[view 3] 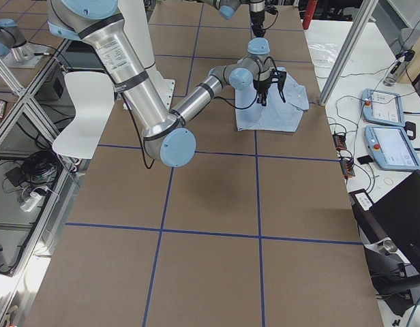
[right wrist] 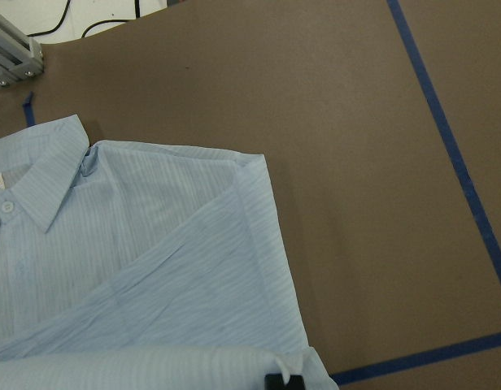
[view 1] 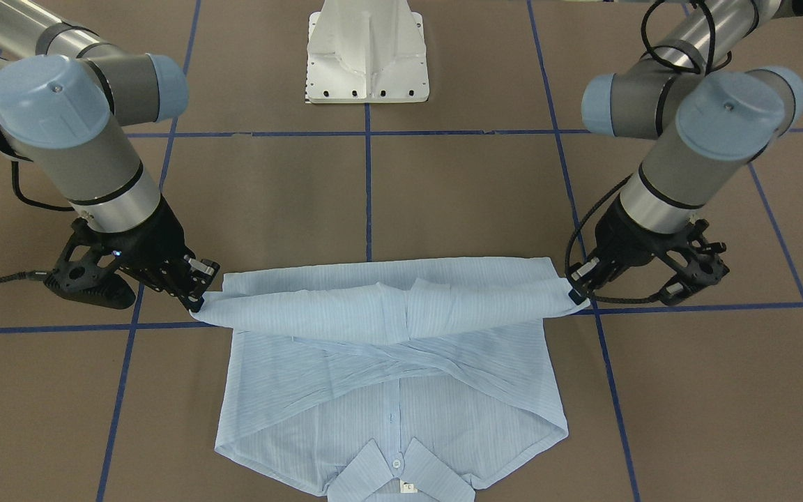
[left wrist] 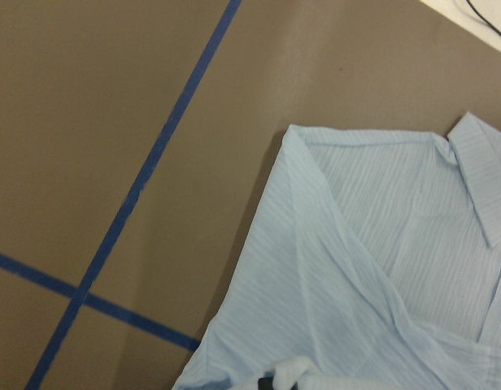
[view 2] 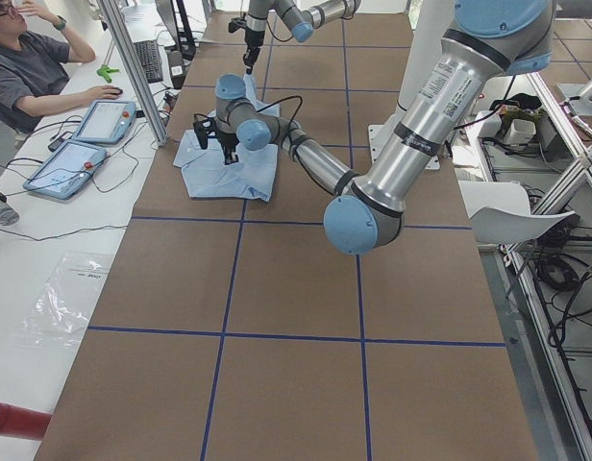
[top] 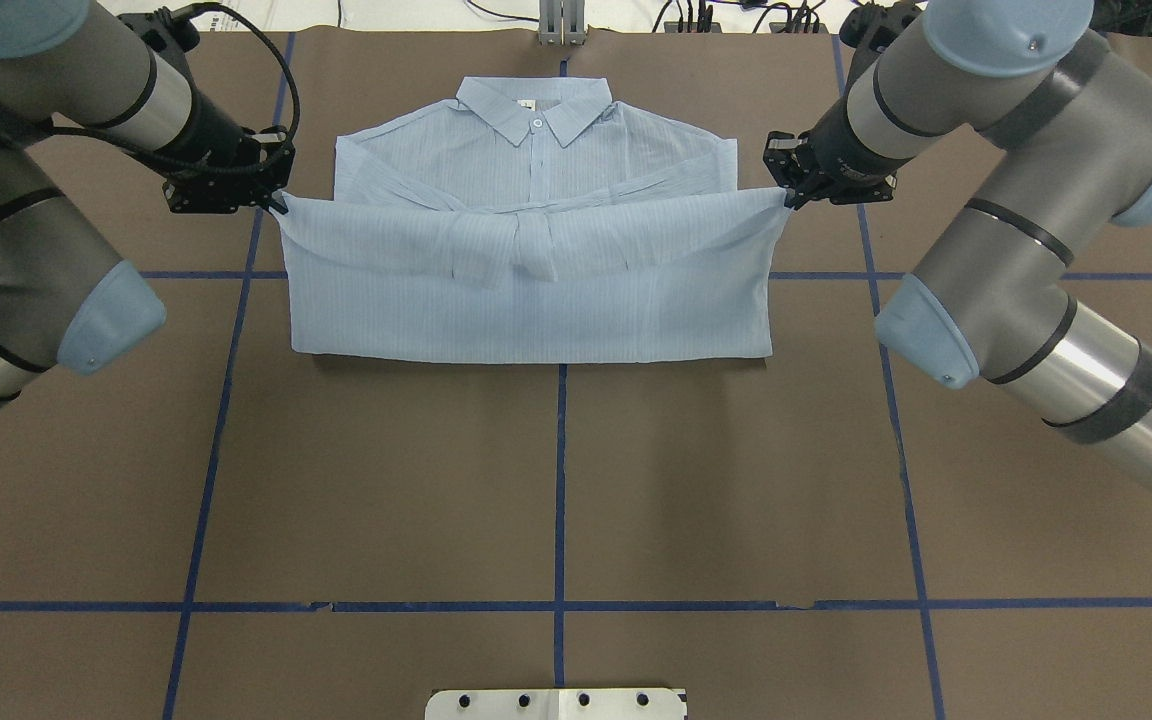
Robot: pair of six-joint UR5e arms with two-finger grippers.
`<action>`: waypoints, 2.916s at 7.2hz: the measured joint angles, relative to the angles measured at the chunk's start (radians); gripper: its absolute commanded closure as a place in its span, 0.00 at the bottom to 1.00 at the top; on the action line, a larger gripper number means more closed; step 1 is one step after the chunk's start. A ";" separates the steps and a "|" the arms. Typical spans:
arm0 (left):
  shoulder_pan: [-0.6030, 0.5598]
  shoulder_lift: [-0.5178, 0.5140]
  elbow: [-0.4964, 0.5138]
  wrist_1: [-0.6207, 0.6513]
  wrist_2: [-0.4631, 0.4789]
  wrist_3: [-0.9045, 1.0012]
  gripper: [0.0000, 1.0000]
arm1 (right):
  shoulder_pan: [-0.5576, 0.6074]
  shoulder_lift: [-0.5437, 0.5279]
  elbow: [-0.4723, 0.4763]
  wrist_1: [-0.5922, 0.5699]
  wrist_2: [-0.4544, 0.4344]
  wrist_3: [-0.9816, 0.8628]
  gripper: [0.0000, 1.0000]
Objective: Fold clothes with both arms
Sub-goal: 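Lift the hem with both grippers and fold it toward the collar, then release the hem at the collar and move the right gripper to the shirt's side edge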
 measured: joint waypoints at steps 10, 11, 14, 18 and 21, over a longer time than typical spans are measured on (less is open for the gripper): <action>0.014 -0.140 0.399 -0.311 0.010 -0.080 0.01 | -0.002 0.210 -0.516 0.297 -0.015 -0.044 0.00; 0.013 -0.138 0.398 -0.311 0.009 -0.077 0.01 | -0.006 0.192 -0.508 0.324 -0.019 -0.066 0.00; 0.007 -0.119 0.354 -0.299 0.000 -0.077 0.01 | -0.030 0.063 -0.350 0.355 -0.010 -0.117 0.00; 0.006 -0.074 0.217 -0.228 0.000 -0.083 0.01 | -0.155 -0.104 -0.143 0.351 -0.010 -0.085 0.00; 0.006 -0.062 0.164 -0.189 0.002 -0.086 0.01 | -0.167 -0.139 -0.128 0.344 -0.012 -0.083 0.08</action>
